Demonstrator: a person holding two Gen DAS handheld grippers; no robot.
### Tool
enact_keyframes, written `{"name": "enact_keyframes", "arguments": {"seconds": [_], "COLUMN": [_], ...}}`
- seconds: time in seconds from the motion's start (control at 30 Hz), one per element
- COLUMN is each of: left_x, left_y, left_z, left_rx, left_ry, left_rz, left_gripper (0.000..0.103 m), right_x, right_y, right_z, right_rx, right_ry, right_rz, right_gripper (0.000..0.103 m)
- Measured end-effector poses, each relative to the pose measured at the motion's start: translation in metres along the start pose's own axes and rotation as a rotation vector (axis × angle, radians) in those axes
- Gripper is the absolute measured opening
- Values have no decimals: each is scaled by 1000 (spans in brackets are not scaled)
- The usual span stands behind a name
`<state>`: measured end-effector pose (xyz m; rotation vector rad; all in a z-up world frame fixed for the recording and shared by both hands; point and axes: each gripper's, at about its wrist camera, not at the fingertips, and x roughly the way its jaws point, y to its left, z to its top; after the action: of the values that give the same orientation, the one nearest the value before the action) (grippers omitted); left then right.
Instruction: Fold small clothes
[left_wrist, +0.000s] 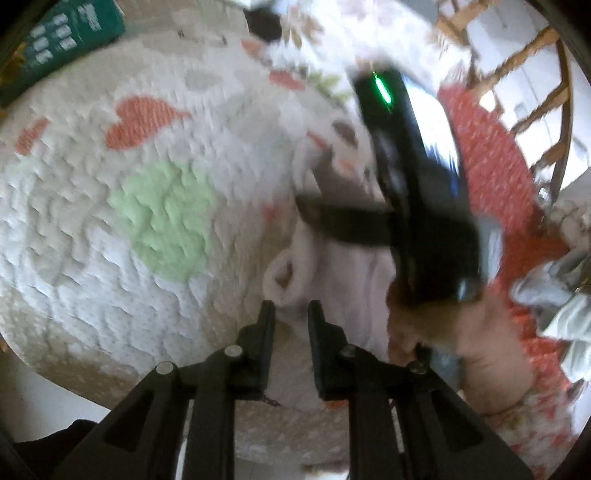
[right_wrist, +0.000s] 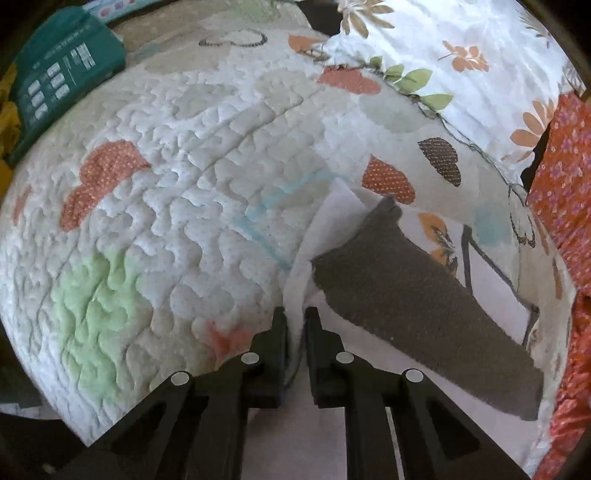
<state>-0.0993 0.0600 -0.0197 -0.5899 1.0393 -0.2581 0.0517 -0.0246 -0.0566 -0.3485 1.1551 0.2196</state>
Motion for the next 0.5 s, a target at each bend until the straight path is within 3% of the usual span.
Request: {"name": "enact_keyframes", "arguments": {"seconds": [0.07, 0.17, 0.23, 0.33, 0.5], "left_x": [-13, -28, -27, -14, 30], "left_y": [1, 2, 1, -9, -47], "left_z": [2, 9, 14, 17, 12], "left_rx": [-7, -36, -55, -49, 57], "left_ry": [-55, -132, -149, -125, -16], "left_rz": [-5, -13, 2, 18, 0], "left_gripper": [21, 38, 40, 40, 40], "right_x": [-11, -35, -54, -81, -110], "right_y": [-19, -50, -78, -131, -226], "right_z": [-6, -13, -22, -46, -113], "right_rx": [71, 160, 211, 299, 465], "right_ry": [-33, -100, -141, -199, -247], "right_rz": [52, 105, 124, 124, 65], "right_gripper": [8, 7, 7, 7, 7]}}
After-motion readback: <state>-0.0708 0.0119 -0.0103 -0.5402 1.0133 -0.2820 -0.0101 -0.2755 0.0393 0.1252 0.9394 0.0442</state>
